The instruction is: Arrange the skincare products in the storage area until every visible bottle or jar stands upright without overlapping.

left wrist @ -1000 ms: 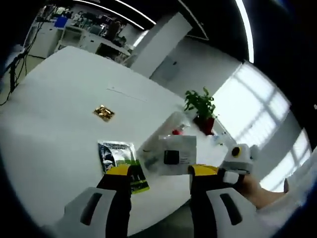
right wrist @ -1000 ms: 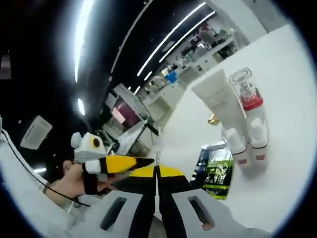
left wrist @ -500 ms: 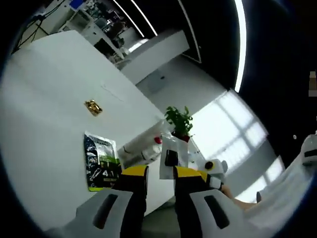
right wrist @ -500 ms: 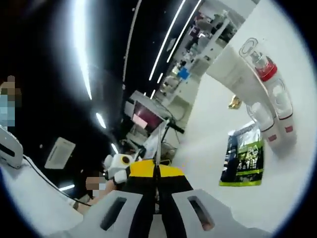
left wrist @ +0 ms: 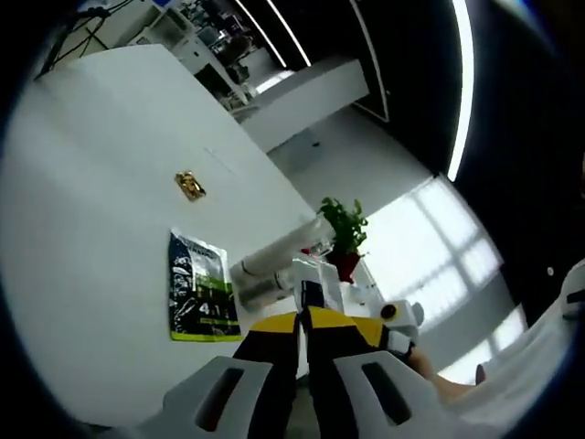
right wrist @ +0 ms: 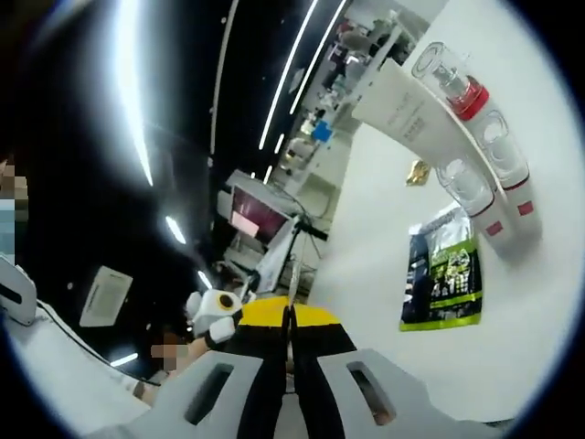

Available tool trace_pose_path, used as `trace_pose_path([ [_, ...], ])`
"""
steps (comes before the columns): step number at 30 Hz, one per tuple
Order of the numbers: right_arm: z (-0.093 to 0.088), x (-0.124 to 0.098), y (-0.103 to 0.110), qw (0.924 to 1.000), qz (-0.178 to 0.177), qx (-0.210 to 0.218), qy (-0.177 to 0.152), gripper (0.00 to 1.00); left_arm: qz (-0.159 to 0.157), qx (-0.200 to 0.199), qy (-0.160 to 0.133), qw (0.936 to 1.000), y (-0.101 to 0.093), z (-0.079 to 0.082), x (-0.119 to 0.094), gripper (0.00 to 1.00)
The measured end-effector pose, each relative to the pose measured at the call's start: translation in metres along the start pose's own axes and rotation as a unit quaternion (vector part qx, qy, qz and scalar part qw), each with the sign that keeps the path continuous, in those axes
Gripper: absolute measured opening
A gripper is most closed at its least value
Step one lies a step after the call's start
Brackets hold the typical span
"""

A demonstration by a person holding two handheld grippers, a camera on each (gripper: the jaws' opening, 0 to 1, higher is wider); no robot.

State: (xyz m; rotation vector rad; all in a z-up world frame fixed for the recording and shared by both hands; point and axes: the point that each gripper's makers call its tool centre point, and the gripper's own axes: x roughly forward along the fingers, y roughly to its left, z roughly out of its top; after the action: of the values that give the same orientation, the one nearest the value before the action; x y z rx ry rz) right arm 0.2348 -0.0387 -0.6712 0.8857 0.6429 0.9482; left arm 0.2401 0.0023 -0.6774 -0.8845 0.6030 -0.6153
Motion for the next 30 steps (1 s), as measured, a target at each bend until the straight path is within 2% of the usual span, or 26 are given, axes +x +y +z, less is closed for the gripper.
trace_pose_path([
  [4,-0.007,0.007,-0.006,0.9994,-0.018,-0.026,0.017,0.02,0.024,-0.001,-0.001,0.9997,0.010,0.001,-0.002,0.00],
  [6,-0.009,0.010,-0.012,0.9972,-0.033,-0.062,0.027,0.06,0.029,-0.006,-0.005,0.9995,0.015,0.002,-0.004,0.00],
  [7,-0.009,0.012,-0.014,0.9953,-0.041,-0.083,0.028,0.10,0.034,-0.009,-0.008,0.9994,0.018,0.004,-0.005,0.00],
  [9,-0.012,0.014,-0.016,0.9929,-0.048,-0.102,0.037,0.24,0.046,-0.011,-0.009,0.9989,0.025,0.004,-0.006,0.00],
  [11,-0.016,0.017,-0.017,0.9912,-0.055,-0.111,0.047,0.33,0.060,-0.015,-0.009,0.9981,0.034,0.004,-0.008,0.00],
  [13,-0.018,0.020,-0.022,0.9904,-0.054,-0.114,0.055,0.34,0.088,-0.011,-0.009,0.9960,0.053,0.003,-0.012,0.00],
  [15,-0.021,0.022,-0.024,0.9893,-0.055,-0.117,0.067,0.34,0.100,-0.022,-0.011,0.9946,0.064,0.002,-0.014,0.00],
  [18,-0.027,0.024,-0.028,0.9851,-0.062,-0.135,0.088,0.35,0.125,-0.060,-0.022,0.9901,0.083,0.003,-0.020,0.00],
  [23,-0.033,0.028,-0.033,0.9787,-0.066,-0.158,0.112,0.35,0.151,-0.069,-0.023,0.9858,0.105,0.006,-0.022,0.00],
  [28,-0.043,0.035,-0.040,0.9632,-0.069,-0.208,0.156,0.36,0.170,-0.071,-0.009,0.9828,0.126,0.001,-0.018,0.00],
  [30,-0.046,0.038,-0.043,0.9538,-0.071,-0.233,0.175,0.35,0.178,-0.058,0.001,0.9823,0.133,-0.002,-0.017,0.00],
])
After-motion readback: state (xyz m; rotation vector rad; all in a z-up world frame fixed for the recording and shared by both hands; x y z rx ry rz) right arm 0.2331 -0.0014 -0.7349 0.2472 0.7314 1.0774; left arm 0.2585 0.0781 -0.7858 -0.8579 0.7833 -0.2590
